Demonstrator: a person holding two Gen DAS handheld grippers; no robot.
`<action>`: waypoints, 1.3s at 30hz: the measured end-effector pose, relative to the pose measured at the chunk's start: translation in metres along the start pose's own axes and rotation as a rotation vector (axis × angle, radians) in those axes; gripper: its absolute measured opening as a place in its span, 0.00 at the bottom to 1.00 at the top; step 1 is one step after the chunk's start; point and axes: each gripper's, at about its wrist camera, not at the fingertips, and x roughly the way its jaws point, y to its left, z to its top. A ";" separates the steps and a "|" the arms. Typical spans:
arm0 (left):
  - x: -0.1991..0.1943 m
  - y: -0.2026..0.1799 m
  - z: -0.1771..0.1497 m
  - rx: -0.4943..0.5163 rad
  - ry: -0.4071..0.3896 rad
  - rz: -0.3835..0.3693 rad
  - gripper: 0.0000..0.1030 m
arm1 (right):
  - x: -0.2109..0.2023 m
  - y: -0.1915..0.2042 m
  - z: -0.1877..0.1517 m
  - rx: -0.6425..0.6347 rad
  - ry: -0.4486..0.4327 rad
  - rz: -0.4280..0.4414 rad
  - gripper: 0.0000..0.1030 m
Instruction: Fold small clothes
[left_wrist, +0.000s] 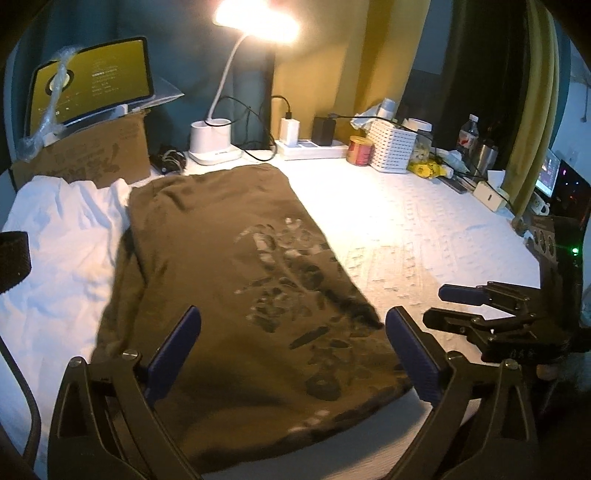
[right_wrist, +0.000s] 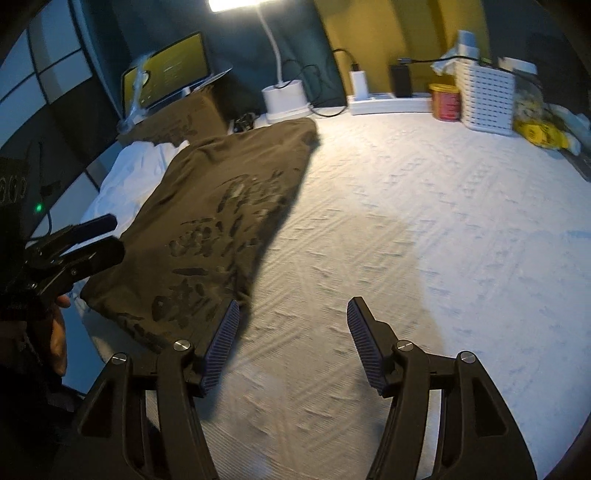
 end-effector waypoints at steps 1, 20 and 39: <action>0.000 -0.003 0.000 0.003 0.000 -0.004 0.96 | -0.003 -0.004 0.000 0.007 -0.005 -0.004 0.63; -0.006 -0.070 0.014 0.103 -0.060 -0.050 0.99 | -0.067 -0.057 0.002 0.069 -0.138 -0.152 0.64; -0.056 -0.108 0.043 0.235 -0.336 -0.037 0.99 | -0.134 -0.054 0.025 0.025 -0.285 -0.254 0.64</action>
